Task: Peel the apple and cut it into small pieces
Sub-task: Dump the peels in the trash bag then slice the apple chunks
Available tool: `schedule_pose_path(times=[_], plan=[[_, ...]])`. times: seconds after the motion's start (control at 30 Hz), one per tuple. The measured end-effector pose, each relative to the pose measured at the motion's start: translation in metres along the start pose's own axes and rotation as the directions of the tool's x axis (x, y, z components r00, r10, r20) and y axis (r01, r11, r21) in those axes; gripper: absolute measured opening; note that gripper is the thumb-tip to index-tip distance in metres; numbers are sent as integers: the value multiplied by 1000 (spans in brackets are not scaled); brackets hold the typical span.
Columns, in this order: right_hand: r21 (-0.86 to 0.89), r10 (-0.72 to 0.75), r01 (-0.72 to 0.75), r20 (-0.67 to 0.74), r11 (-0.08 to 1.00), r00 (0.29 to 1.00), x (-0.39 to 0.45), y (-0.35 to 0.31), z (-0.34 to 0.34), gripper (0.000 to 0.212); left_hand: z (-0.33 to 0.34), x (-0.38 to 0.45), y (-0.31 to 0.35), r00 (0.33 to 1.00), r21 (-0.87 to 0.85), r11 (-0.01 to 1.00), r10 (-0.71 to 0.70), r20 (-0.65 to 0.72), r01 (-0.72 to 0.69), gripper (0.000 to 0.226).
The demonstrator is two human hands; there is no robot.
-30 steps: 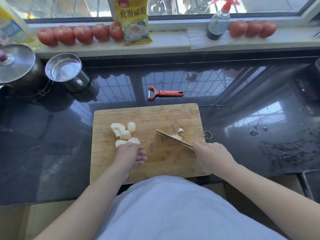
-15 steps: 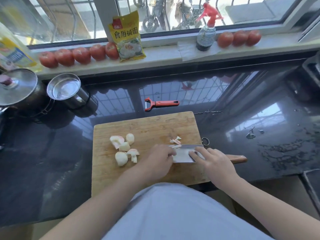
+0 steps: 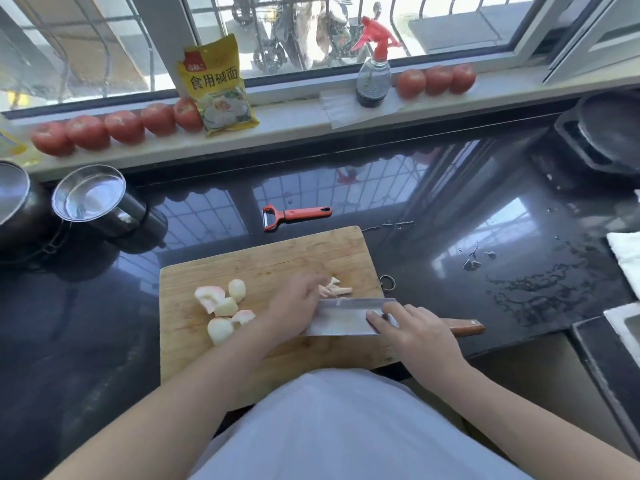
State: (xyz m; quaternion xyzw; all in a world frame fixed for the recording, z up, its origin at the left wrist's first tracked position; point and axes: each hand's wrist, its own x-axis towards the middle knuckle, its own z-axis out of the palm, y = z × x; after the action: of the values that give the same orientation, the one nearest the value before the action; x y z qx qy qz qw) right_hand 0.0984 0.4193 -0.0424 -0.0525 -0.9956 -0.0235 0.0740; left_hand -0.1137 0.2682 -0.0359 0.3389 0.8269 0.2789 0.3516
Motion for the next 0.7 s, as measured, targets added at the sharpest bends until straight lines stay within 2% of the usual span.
schedule_pose_path(times=[0.07, 0.1, 0.17, 0.23, 0.3, 0.4, 0.47, 0.57, 0.6, 0.63, 0.7], plan=[[50, -5, 4, 13, 999, 1000, -5, -2, 2, 50, -22, -12, -26, 983, -83, 993, -94, -158, 81, 36], [81, -9, 8, 19, 997, 1000, -6, -3, 5, 52, -33, -17, -44, 963, -56, 992, -120, -239, 110, 33], [141, -8, 6, 15, 990, 1000, -8, -9, 10, 56, -55, -27, -78, 939, 117, 983, -93, -332, 139, 27], [197, 12, -13, 7, 980, 1000, -8, -16, 16, 57, -67, -37, -100, 957, 329, 934, -42, -287, 140, 21], [223, 23, -23, 2, 974, 1000, -6, -21, 19, 58, -65, -45, -109, 984, 543, 836, 26, -175, 75, 21], [193, 20, -13, -33, 981, 999, 0, -25, 19, 54, -46, -47, -106, 992, 688, 725, 105, -72, -27, 25], [146, 18, -10, -51, 989, 999, 4, -27, 14, 50, -37, -43, -97, 983, 658, 752, 145, -113, -35, 23], [71, -5, 12, -92, 997, 996, 9, -27, 4, 47, -40, -33, -68, 948, 343, 935, 24, -318, 91, 26], [69, -15, 22, -105, 997, 994, 9, -27, 2, 48, -39, -27, -60, 954, 290, 953, 6, -300, 85, 26], [75, -24, 33, -112, 997, 993, 9, -27, 2, 46, -39, -22, -53, 976, 288, 956, 14, -219, 51, 26], [87, -42, 54, -133, 995, 990, 10, -29, 3, 40, -34, -18, -37, 1000, 265, 964, -12, 27, 5, 30]])
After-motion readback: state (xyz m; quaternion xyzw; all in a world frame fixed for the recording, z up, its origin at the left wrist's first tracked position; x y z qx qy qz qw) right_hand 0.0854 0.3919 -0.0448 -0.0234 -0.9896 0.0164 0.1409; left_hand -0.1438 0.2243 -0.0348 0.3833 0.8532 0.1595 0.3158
